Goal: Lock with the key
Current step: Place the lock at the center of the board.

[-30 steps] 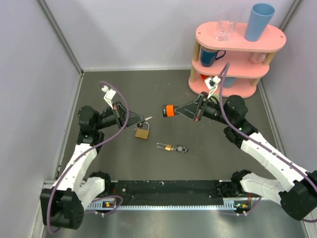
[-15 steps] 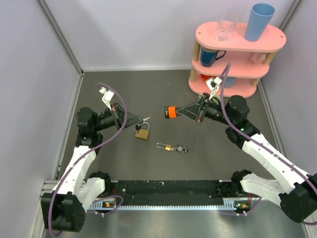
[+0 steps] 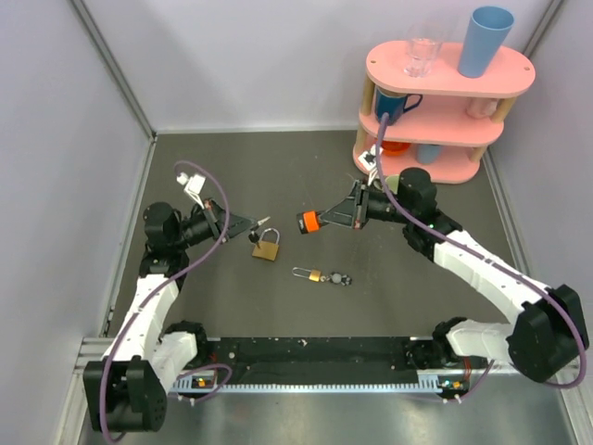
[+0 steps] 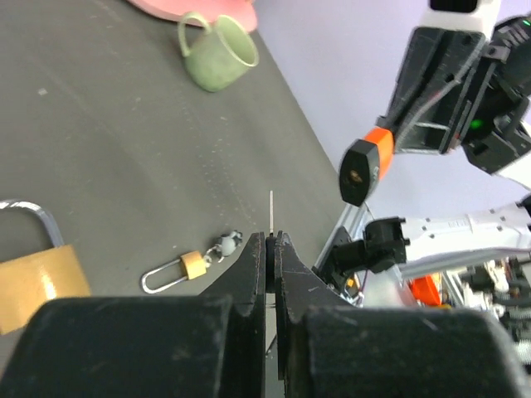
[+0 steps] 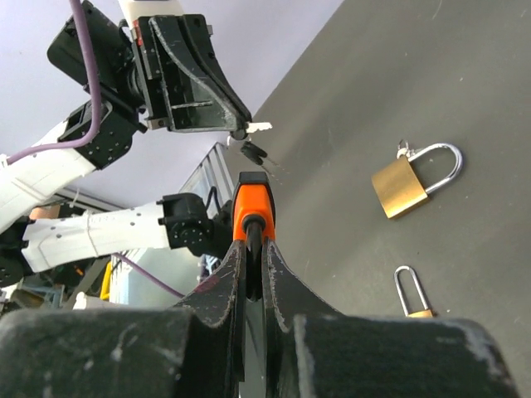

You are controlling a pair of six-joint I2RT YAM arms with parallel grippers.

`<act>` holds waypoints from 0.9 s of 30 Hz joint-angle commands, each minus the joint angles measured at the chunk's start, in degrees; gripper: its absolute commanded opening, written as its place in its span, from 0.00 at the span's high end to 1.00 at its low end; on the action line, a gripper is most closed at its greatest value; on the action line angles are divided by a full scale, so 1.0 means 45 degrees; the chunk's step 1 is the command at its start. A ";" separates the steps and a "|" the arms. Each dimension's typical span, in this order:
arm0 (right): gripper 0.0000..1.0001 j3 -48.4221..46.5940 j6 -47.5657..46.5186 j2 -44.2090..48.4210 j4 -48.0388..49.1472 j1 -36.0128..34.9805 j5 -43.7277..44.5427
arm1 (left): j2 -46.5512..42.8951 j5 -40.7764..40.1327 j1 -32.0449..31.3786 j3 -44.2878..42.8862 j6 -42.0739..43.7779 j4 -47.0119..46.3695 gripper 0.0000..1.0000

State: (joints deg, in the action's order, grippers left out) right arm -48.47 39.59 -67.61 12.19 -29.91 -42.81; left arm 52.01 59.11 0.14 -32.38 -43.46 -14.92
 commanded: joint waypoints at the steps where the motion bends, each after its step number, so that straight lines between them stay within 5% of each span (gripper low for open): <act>1: 1.00 -0.1668 -0.0476 -0.1180 -0.0282 -0.0598 -0.0429 | -0.0326 -0.0577 0.0885 0.0476 0.0342 0.0677 1.00; 15: 1.00 -0.4969 -0.2644 -0.7276 -0.3192 -0.3936 -0.1229 | -0.1147 -0.0128 0.3833 0.2488 0.0224 0.2219 1.00; 20: 1.00 -0.6064 -0.3153 -0.8839 -0.4015 -0.4544 -0.1386 | -0.1693 -0.0694 0.4264 0.3171 0.0596 0.3643 1.00; 27: 1.00 -0.7099 -0.4051 -1.0071 -0.5441 -0.5110 -0.1386 | -0.1792 -0.0851 0.4402 0.4402 -0.0264 0.2749 1.00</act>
State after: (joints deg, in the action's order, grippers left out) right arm -75.81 25.04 -112.29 -9.72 -51.40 -46.70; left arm 44.71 55.64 19.38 -14.33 -43.16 -0.03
